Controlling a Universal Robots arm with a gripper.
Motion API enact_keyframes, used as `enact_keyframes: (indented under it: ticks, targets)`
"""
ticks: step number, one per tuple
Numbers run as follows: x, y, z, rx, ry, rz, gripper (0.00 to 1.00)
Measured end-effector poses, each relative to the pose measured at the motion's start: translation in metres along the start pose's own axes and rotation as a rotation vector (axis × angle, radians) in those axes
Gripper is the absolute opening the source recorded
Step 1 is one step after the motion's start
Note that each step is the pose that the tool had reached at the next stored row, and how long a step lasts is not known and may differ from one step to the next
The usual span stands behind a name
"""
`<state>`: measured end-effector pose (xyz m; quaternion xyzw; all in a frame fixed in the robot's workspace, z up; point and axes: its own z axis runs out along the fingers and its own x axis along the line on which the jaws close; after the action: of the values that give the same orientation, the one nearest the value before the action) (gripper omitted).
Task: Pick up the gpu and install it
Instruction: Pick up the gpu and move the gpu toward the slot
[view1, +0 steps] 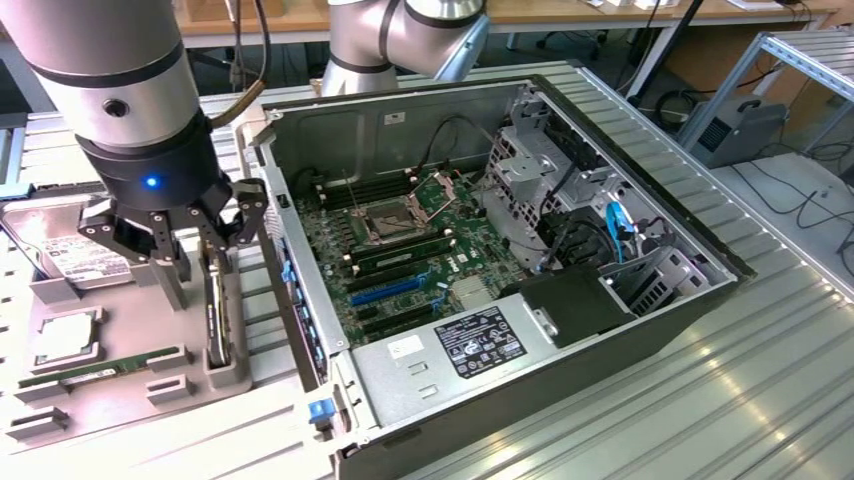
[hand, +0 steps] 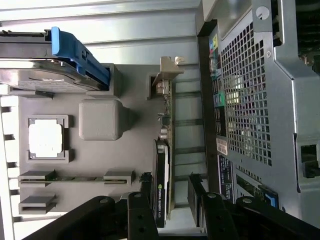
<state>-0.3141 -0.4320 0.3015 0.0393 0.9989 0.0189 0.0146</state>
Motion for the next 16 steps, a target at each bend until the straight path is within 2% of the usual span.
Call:
enact_keyframes:
  ticks: [4,5,7,8,9,10,12,14,16]
  targets:
    - [0.0,0.0001,0.0037,0.0,0.0,0.0,0.42]
    - [0.0,0.0004,0.0084,0.0,0.0,0.0,0.42]
    - [0.001,0.0056,0.0289,0.0,0.0,0.0,0.42]
    - [0.002,0.0049,0.0462,0.0,0.0,0.0,0.42]
    - [0.003,0.0045,0.055,0.0,0.0,0.0,0.42]
    - [0.003,0.0048,0.0581,0.0001,0.0,0.0,0.28]
    - [0.003,0.0048,0.0568,0.0,-0.0001,0.0,0.27]
    - [0.003,0.0052,0.0475,0.0,0.0,0.0,0.27]
    - [0.003,0.0053,0.0446,0.0001,0.0,0.0,0.27]
